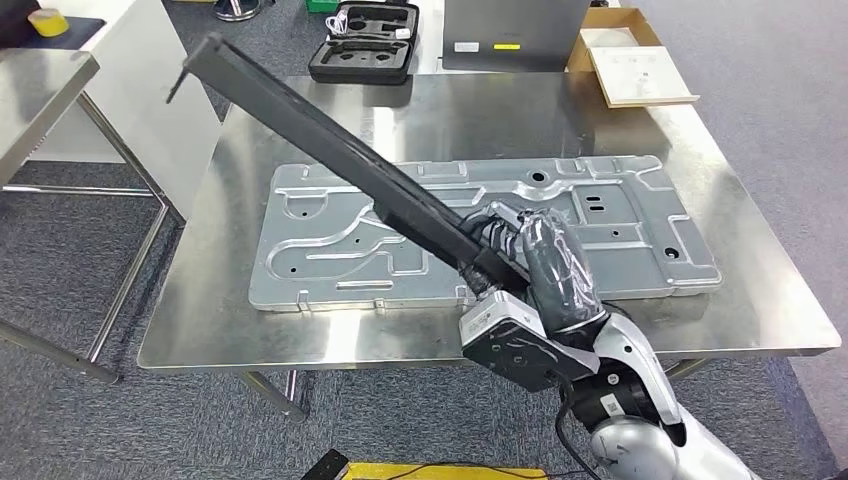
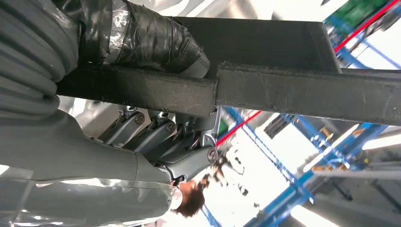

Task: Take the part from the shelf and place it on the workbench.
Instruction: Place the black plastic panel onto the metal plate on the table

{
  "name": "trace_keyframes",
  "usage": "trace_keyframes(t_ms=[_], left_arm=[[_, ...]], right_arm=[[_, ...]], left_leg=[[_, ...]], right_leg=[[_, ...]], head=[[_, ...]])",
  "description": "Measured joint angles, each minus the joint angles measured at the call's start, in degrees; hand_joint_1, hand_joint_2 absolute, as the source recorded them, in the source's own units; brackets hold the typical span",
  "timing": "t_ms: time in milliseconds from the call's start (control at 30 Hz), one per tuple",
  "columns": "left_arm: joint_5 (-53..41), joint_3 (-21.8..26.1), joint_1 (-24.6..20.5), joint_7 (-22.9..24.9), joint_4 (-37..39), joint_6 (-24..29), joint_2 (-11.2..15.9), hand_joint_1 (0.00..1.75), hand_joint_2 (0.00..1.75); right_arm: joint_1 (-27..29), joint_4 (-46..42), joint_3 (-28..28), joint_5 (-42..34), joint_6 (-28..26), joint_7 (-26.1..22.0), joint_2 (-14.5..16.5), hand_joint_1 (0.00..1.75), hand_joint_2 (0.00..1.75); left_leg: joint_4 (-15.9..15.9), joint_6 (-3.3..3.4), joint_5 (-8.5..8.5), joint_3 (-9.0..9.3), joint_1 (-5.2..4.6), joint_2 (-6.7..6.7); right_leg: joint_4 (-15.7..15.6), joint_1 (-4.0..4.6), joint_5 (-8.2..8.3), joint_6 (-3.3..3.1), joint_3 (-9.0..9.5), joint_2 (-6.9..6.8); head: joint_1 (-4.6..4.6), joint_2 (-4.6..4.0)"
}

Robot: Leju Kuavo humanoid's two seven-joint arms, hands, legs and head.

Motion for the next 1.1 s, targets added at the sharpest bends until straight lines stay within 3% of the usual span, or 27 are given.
trace_keyframes(t_ms=[33, 100, 233, 300, 367, 400, 433, 467, 533, 600, 667, 767, 800, 867, 933, 967, 1033, 1100], left_arm=[[-0.1, -0.1, -0.1, 0.1, 0.0, -0.1, 0.1, 0.0, 1.75], [-0.5, -0.2, -0.4, 0.3, 0.0, -0.3, 0.2, 0.0, 1.75], [-0.9, -0.6, -0.6, 0.3, 0.0, -0.5, 0.4, 0.0, 1.75], [-0.9, -0.9, -0.8, 0.1, 0.0, -0.6, 0.5, 0.0, 1.75], [-0.8, -1.1, -0.9, -0.3, 0.0, -0.8, 0.5, 0.0, 1.75], [-0.7, -1.1, -0.9, -0.6, 0.0, -0.9, 0.5, 0.0, 1.75], [-0.5, -1.2, -0.9, -0.9, 0.0, -0.9, 0.5, 0.0, 1.75], [-0.2, -1.2, -0.9, -1.2, 0.0, -0.9, 0.5, 0.0, 1.75], [0.3, -1.2, -0.8, -1.9, 0.1, -0.9, 0.6, 0.0, 1.75], [0.7, -1.2, -0.6, -2.4, 0.1, -0.9, 0.7, 0.0, 1.75], [0.9, -1.2, -0.4, -2.6, 0.2, -0.9, 0.8, 0.0, 1.75], [1.0, -1.2, -0.3, -2.8, 0.3, -1.0, 1.0, 0.0, 1.75], [1.0, -1.2, -0.4, -2.9, 0.4, -0.9, 1.0, 0.0, 1.75], [1.0, -1.2, -0.6, -3.1, 0.4, -0.9, 0.9, 0.0, 1.75], [1.0, -1.2, -0.5, -3.3, 0.4, -1.0, 0.8, 0.0, 1.75], [1.0, -1.2, -0.4, -3.4, 0.4, -1.0, 0.8, 0.0, 1.75], [1.0, -1.2, -0.3, -3.7, 0.4, -1.1, 0.8, 0.0, 1.75], [1.0, -1.2, -0.5, -3.9, 0.5, -1.1, 1.0, 0.0, 1.75]], right_arm=[[-0.9, 0.5, 0.0, 2.1, 0.8, 1.2, -0.6, 1.75, 1.75], [-3.2, 1.9, 0.0, 7.8, 3.6, 4.1, -2.1, 1.75, 1.75], [-8.8, 6.9, 0.2, 18.9, 10.9, 6.6, -5.3, 1.75, 1.75], [-12.3, 9.7, 1.2, 24.2, 14.5, 6.6, -6.5, 1.75, 1.75], [-15.6, 12.5, 2.9, 28.5, 18.0, 6.3, -7.6, 1.75, 1.75], [-16.9, 13.9, 3.9, 30.3, 20.1, 6.0, -8.1, 1.75, 1.75], [-17.9, 15.3, 4.9, 31.7, 22.2, 5.7, -8.6, 1.75, 1.75], [-18.9, 16.7, 6.0, 33.1, 24.4, 5.2, -9.0, 1.75, 1.75], [-20.9, 19.5, 8.3, 35.7, 28.1, 4.4, -9.8, 1.75, 1.75], [-22.5, 22.4, 10.3, 37.3, 30.3, 4.1, -10.5, 1.75, 1.75], [-23.1, 24.8, 12.1, 37.8, 31.3, 4.0, -10.9, 1.75, 1.75], [-23.2, 27.4, 14.2, 38.1, 31.8, 3.6, -11.8, 1.75, 1.75], [-23.4, 28.1, 14.7, 38.1, 31.8, 3.6, -12.0, 1.75, 1.75], [-23.6, 29.6, 15.8, 38.4, 31.9, 3.5, -12.1, 1.75, 1.75], [-23.2, 30.9, 17.0, 38.8, 31.8, 3.3, -12.0, 1.75, 1.75], [-23.0, 31.4, 17.6, 39.2, 31.7, 2.9, -11.8, 1.75, 1.75], [-22.7, 32.0, 18.8, 40.2, 31.3, 1.9, -11.1, 1.75, 1.75], [-22.9, 32.4, 19.7, 41.1, 30.9, 1.3, -9.9, 1.75, 1.75]], left_leg=[[0.4, -0.25, -0.32, -0.14, -0.11, -0.02], [1.1, -0.83, -0.64, -0.77, -0.32, -0.05], [1.9, -1.84, -1.04, -1.83, -0.38, 0.0], [6.4, -2.32, -3.43, -4.16, -0.31, 0.08], [13.9, -2.57, -6.09, -8.24, -0.28, 0.1], [16.7, -2.56, -6.45, -10.0, -0.29, 0.11], [17.5, -2.44, -5.75, -10.92, -0.31, 0.11], [16.1, -2.18, -3.95, -10.82, -0.36, 0.1], [8.9, -1.14, 1.01, -8.2, -0.66, 0.06], [3.6, -0.15, 3.98, -6.05, -1.14, -0.02], [2.5, 0.15, 4.38, -5.75, -1.54, -0.11], [-1.2, 0.4, 4.09, -3.7, -0.9, -0.25], [-2.5, 0.5, 3.86, -2.94, -0.57, -0.33], [-2.9, 0.66, 3.43, -2.53, -0.41, -0.46], [-2.4, 0.55, 2.65, -2.14, -0.22, -0.47], [-1.9, 0.33, 2.1, -1.9, -0.02, -0.5], [-0.4, -0.48, 0.58, -1.7, 0.54, -0.57], [1.7, -1.6, -0.9, -2.23, 0.64, -0.64]], right_leg=[[-3.4, -0.03, 1.63, 0.01, 1.31, 0.01], [-7.2, 0.02, 2.52, -0.25, 2.64, 0.14], [-8.0, -0.09, 2.52, -1.25, 2.48, 0.22], [-8.3, -0.22, 2.71, -1.65, 2.54, 0.16], [-8.3, -0.1, 2.65, -1.9, 2.54, 0.12], [-8.3, 0.03, 2.55, -2.0, 2.6, 0.08], [-8.3, 0.16, 2.42, -2.11, 2.68, 0.06], [-8.3, 0.29, 2.26, -2.18, 2.83, 0.07], [-8.4, 0.51, 1.82, -2.2, 3.33, 0.14], [-8.6, 0.57, 1.62, -1.98, 3.61, 0.14], [-9.0, 0.33, 1.82, -1.59, 3.58, 0.08], [-8.8, 0.35, 1.19, -0.89, 2.81, 0.13], [-6.7, 0.36, 0.31, -0.67, 1.56, 0.19], [0.4, 0.03, -1.64, 0.02, -2.71, 0.33], [5.6, -0.65, -1.52, 0.93, -6.51, 0.36], [5.3, -1.06, -0.07, 1.33, -7.08, 0.33], [-0.5, -1.75, 4.18, 2.05, -5.44, 0.3], [-5.3, -1.9, 5.74, 2.05, -3.39, 0.43]], head=[[0.01, 0.0], [-0.11, 0.0], [-0.45, 0.0], [-0.6, 0.0], [-0.68, 0.0], [-0.67, 0.0], [-0.67, 0.0], [-0.68, 0.0], [-0.59, 0.0], [-0.41, 0.0], [-0.46, 0.0], [-0.32, 0.0], [-0.17, 0.0], [0.19, 0.0], [0.23, 0.0], [0.23, 0.0], [0.27, 0.0], [0.63, 0.0]])
